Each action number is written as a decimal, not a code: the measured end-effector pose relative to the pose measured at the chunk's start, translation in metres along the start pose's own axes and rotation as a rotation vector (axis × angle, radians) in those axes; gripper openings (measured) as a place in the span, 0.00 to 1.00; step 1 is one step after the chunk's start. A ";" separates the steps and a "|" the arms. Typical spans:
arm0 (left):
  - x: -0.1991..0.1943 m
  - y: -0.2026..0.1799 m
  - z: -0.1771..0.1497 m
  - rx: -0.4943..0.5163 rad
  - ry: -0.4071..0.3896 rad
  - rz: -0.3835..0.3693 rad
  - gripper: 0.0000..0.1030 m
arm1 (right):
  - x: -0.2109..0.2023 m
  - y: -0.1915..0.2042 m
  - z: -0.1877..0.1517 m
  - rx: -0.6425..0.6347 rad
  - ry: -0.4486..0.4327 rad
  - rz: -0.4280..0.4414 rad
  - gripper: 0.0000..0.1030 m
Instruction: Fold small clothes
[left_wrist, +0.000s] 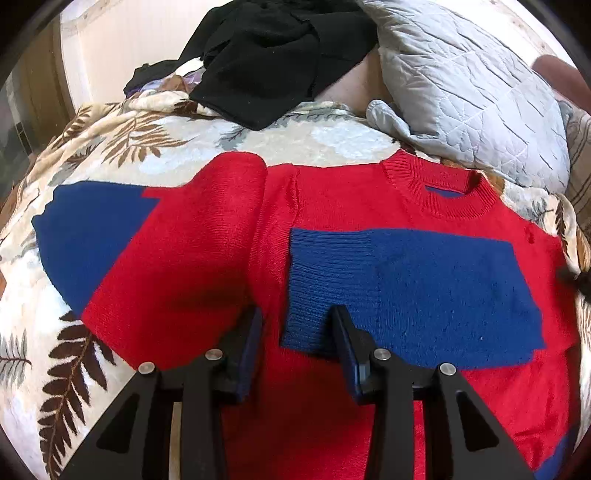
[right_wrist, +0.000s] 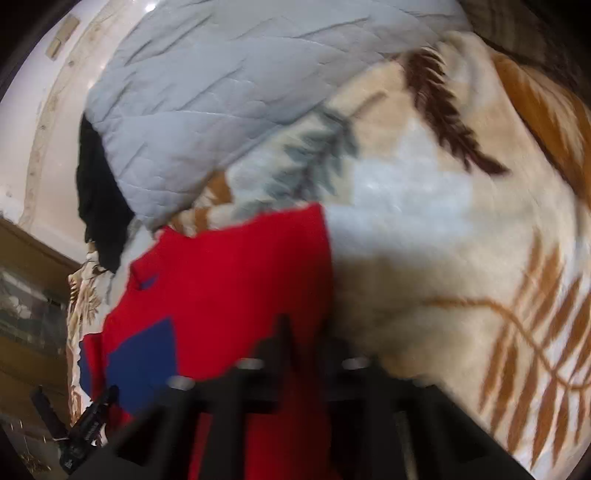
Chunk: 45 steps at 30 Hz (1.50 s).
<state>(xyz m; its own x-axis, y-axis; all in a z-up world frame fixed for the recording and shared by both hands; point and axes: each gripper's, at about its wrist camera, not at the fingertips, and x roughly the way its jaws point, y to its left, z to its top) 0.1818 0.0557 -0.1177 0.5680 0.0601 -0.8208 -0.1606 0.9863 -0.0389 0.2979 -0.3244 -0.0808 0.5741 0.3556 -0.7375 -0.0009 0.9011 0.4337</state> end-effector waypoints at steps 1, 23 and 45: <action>0.000 0.001 -0.001 0.003 -0.006 -0.006 0.40 | -0.011 0.008 0.001 -0.049 -0.064 -0.034 0.10; -0.080 0.114 0.020 -0.225 -0.176 -0.100 0.80 | -0.060 0.034 -0.080 -0.015 -0.193 0.038 0.71; -0.031 0.265 0.084 -0.572 -0.107 0.120 0.09 | -0.031 0.066 -0.091 -0.084 -0.126 0.122 0.75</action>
<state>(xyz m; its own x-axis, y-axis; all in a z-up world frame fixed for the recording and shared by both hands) 0.1889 0.3282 -0.0545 0.5926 0.2105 -0.7775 -0.6212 0.7339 -0.2748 0.2055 -0.2532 -0.0763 0.6639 0.4338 -0.6092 -0.1416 0.8728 0.4671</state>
